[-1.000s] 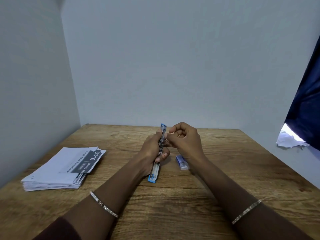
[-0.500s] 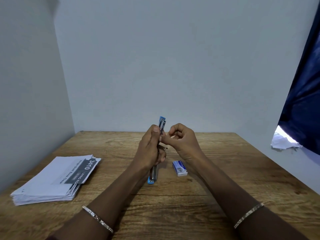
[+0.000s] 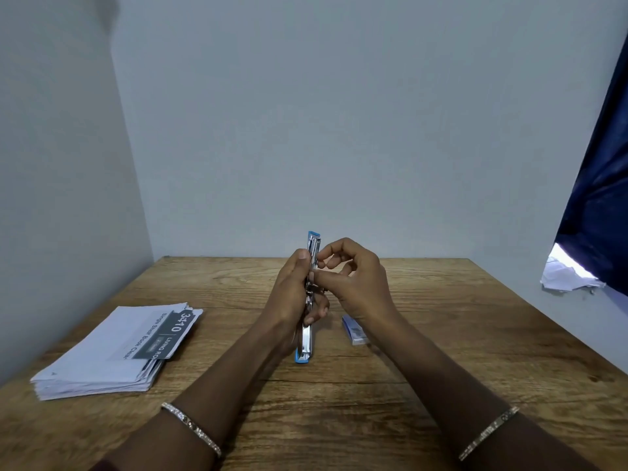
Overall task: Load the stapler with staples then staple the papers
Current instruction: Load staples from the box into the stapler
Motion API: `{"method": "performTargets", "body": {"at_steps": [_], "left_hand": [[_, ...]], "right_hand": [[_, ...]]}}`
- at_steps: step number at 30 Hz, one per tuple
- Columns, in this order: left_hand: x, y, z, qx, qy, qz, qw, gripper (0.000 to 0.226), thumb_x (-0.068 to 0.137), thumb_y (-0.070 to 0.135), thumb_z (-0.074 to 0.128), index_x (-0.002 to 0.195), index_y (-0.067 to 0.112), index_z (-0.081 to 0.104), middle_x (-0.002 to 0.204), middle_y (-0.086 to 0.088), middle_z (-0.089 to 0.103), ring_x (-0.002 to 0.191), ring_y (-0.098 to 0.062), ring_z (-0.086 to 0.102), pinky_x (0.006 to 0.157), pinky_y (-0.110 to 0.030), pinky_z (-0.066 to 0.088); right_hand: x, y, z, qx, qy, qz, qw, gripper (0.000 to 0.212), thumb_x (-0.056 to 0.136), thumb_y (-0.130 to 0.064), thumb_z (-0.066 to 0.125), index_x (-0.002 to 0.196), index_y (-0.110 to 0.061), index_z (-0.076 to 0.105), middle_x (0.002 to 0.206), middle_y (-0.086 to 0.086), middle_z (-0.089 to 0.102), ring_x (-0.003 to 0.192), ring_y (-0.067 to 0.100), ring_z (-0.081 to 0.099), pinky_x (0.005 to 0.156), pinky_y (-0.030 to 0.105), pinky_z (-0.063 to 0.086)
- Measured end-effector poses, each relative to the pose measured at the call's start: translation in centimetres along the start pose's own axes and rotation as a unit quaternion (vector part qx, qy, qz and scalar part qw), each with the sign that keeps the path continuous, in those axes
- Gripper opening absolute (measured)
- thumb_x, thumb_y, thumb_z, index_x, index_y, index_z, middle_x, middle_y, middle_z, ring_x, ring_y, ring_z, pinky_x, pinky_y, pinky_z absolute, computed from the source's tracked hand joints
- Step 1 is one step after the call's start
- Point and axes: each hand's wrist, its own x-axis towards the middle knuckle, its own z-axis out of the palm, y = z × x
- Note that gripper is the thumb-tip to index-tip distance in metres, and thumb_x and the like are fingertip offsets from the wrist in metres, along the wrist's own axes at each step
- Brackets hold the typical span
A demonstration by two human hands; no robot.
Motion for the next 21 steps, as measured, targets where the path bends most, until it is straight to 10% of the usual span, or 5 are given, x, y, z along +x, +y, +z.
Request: {"method": "performTargets", "body": {"at_steps": [10, 21], "left_hand": [[0.4, 0.0, -0.5, 0.044, -0.009, -0.028, 0.999, 0.032, 0.108, 0.034, 0.031, 0.096, 0.012, 0.051, 0.074, -0.005, 0.072, 0.029, -0.017, 0.049, 0.029, -0.013, 0.025], [0.1, 0.1, -0.3, 0.082, -0.031, -0.049, 0.995, 0.025, 0.107, 0.026, 0.034, 0.103, 0.007, 0.050, 0.091, -0.014, 0.067, 0.030, -0.019, 0.053, 0.028, -0.013, 0.023]], "right_hand": [[0.2, 0.1, -0.1, -0.104, 0.002, -0.019, 0.994, 0.014, 0.068, -0.025, 0.087, 0.079, -0.027, 0.079, 0.074, -0.008, 0.075, 0.058, 0.001, 0.054, 0.072, 0.036, 0.051], [0.4, 0.4, -1.4, -0.028, -0.060, 0.012, 0.998, 0.017, 0.066, 0.001, 0.089, 0.076, -0.006, 0.077, 0.066, 0.005, 0.069, 0.047, -0.005, 0.053, 0.051, 0.010, 0.044]]}}
